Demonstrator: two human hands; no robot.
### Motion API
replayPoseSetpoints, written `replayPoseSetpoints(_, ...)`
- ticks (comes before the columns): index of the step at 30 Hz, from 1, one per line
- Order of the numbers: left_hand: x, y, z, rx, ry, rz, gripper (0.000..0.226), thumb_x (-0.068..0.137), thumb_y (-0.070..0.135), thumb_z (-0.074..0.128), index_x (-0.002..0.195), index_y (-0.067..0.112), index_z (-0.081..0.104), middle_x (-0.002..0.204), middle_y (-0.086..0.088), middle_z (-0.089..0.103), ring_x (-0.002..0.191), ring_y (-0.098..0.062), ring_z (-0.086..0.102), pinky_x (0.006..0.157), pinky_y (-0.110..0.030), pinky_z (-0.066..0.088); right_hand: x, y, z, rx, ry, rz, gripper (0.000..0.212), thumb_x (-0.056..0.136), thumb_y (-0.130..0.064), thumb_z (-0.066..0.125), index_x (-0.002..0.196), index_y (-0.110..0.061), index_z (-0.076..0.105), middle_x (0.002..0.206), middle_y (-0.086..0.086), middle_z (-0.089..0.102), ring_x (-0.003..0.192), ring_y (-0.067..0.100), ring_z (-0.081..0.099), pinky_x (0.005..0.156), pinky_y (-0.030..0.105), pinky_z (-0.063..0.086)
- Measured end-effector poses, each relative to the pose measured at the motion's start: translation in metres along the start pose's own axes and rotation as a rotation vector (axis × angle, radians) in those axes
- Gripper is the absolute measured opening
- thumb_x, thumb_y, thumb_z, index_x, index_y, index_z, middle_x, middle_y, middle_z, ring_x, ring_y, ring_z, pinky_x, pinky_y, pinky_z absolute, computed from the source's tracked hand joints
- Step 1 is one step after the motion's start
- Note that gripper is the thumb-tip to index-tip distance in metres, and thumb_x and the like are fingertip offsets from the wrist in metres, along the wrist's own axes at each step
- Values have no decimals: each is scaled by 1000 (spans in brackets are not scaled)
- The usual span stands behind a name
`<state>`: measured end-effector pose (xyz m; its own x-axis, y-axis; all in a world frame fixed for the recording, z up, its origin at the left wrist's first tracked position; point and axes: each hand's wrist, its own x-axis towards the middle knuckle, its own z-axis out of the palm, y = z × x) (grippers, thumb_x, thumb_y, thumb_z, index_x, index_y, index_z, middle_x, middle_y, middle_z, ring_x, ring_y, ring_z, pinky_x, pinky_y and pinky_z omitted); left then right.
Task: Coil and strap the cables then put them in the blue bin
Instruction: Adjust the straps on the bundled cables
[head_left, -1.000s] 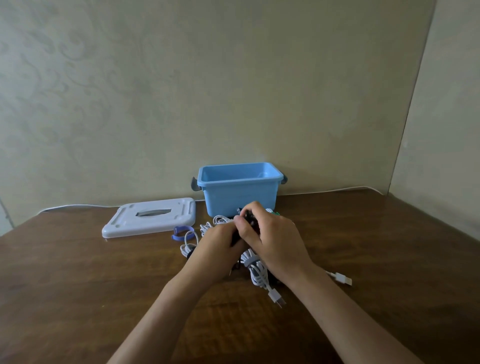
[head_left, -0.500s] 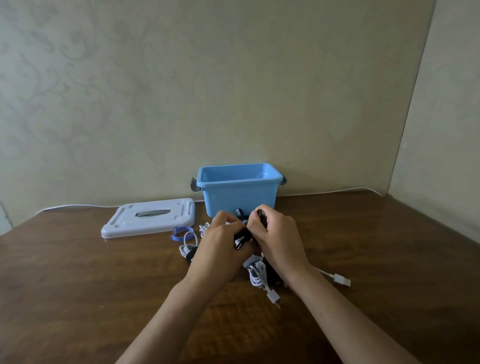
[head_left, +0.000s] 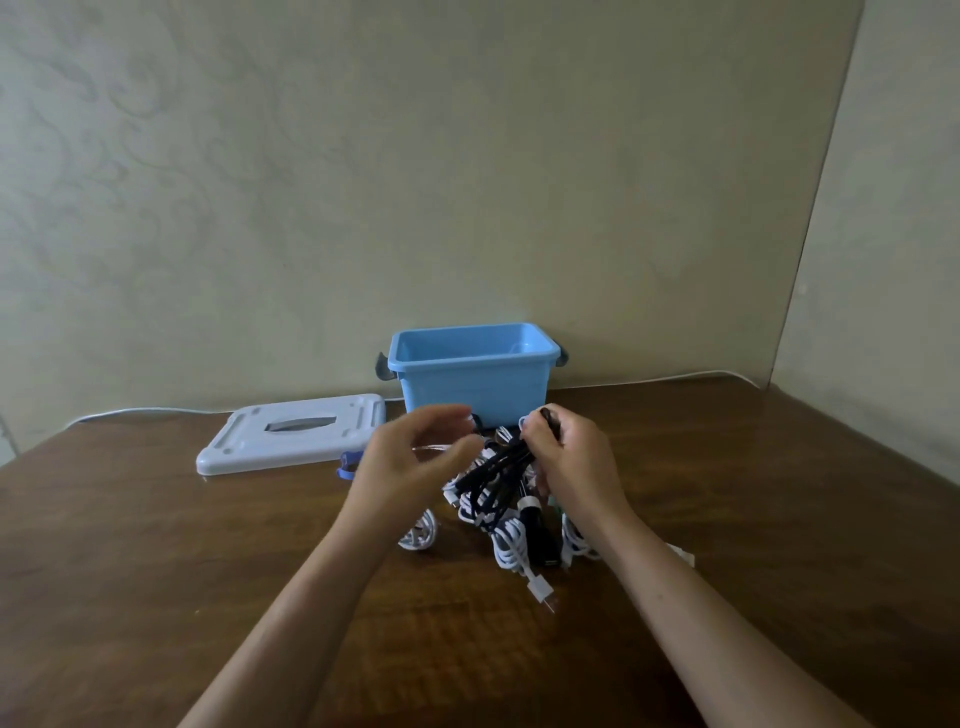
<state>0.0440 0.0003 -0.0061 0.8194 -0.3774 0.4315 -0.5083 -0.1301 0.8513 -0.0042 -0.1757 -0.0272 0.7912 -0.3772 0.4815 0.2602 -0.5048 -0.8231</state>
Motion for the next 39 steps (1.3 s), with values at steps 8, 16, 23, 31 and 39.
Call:
replayPoseSetpoints(8,-6,-4,16,556,-279,200,12,96,35,61,106,29,61,87,15,66,77,-3,62,67,-20,50,-7,-17,13,26,-58,-123,27,106,-26,48,83,-18,61,75,-8,62,73,-1,59,65,13,43)
replayPoseSetpoints(16,0,-1,0,507,-398,155,14,101,34,53,97,26,63,78,14,62,66,-2,55,60,-22,42,-6,-15,15,-10,-93,-131,27,107,-27,48,86,-20,64,66,-19,62,64,2,59,60,16,41)
replayPoseSetpoints(23,-17,4,-49,345,-377,88,20,103,26,50,88,24,62,59,17,60,49,-1,47,51,-16,37,-1,-44,42,-71,-261,-178,26,105,-24,48,86,-20,65,60,-19,61,58,2,57,56,18,41)
replayPoseSetpoints(31,-20,-58,-114,445,-78,-15,16,101,24,54,89,28,64,63,14,59,54,-4,48,54,-24,38,22,-65,121,-178,-541,-87,25,102,-48,50,111,-30,63,91,-6,70,81,13,67,82,39,55)
replayPoseSetpoints(39,-9,-105,-144,407,155,-297,30,102,30,52,78,13,58,60,5,53,55,-15,48,57,-34,39,82,-47,146,-648,-529,-118,18,95,-38,63,106,-28,74,100,-6,73,95,16,67,83,34,54)
